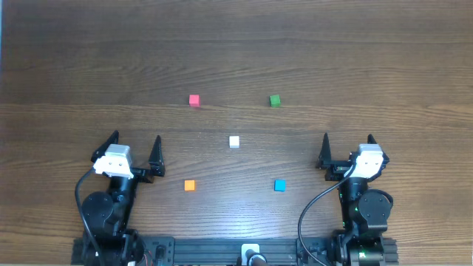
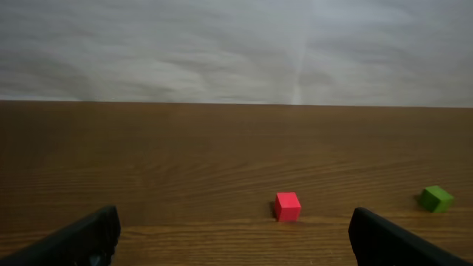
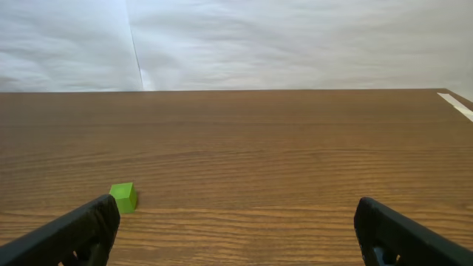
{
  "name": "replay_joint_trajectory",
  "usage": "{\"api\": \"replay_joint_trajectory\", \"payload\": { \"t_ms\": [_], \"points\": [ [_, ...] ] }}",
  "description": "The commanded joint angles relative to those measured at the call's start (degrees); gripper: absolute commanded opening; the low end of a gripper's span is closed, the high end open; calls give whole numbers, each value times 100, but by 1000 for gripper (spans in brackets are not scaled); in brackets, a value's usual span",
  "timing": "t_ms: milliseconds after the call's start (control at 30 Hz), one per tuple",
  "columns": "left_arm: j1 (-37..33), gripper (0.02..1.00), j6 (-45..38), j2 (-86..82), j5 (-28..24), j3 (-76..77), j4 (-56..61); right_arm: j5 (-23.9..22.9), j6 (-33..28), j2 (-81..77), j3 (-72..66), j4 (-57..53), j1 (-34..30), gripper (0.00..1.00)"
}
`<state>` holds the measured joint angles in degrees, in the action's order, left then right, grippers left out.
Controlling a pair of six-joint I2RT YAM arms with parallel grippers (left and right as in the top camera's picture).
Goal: Stack Cubes
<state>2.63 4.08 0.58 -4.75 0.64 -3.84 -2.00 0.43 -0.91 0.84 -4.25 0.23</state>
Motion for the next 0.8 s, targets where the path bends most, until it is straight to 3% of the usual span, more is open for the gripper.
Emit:
{"api": "replay_joint_trajectory", "payload": {
  "t_ms": [33,600,800],
  "points": [
    [-31,1000,-66,-20,-76,-28,-2,68,35,63,-55,17,-42,993],
    [-28,1000,-39,2,-227,-26,22,68,35,63,-55,17,-42,993],
    [-13,998,284,1217,-229,551,151,68,35,63,-55,17,-42,993]
  ]
}}
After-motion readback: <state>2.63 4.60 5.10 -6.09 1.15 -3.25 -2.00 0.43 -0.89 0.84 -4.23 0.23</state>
